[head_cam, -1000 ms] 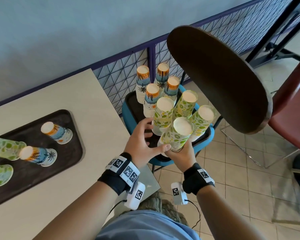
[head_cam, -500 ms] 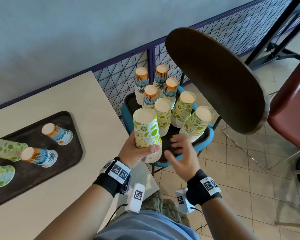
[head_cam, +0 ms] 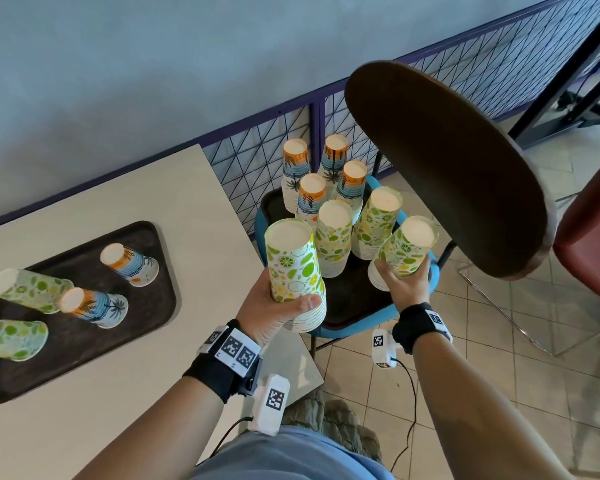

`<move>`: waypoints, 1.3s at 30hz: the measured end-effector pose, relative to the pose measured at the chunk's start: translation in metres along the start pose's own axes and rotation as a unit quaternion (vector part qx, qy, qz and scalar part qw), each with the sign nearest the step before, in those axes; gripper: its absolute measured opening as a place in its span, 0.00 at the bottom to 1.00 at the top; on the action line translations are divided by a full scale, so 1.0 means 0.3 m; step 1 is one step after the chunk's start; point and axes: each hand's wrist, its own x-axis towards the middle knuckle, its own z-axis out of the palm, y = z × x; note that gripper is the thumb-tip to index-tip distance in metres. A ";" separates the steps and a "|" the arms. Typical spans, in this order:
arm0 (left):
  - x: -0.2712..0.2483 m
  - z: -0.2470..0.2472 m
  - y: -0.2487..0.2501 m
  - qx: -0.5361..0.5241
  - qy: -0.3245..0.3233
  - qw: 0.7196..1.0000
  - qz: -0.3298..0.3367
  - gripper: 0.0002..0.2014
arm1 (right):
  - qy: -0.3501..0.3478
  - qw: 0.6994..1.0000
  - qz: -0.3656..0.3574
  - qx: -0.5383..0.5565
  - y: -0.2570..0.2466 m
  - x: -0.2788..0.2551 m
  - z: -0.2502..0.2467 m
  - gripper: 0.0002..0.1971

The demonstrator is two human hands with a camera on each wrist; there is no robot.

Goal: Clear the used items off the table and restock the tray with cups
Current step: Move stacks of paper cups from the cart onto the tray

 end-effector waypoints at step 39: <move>-0.538 -0.708 0.007 0.012 0.318 0.944 0.087 0.43 | -0.466 0.879 -0.095 0.036 -0.438 -0.673 0.639 0.31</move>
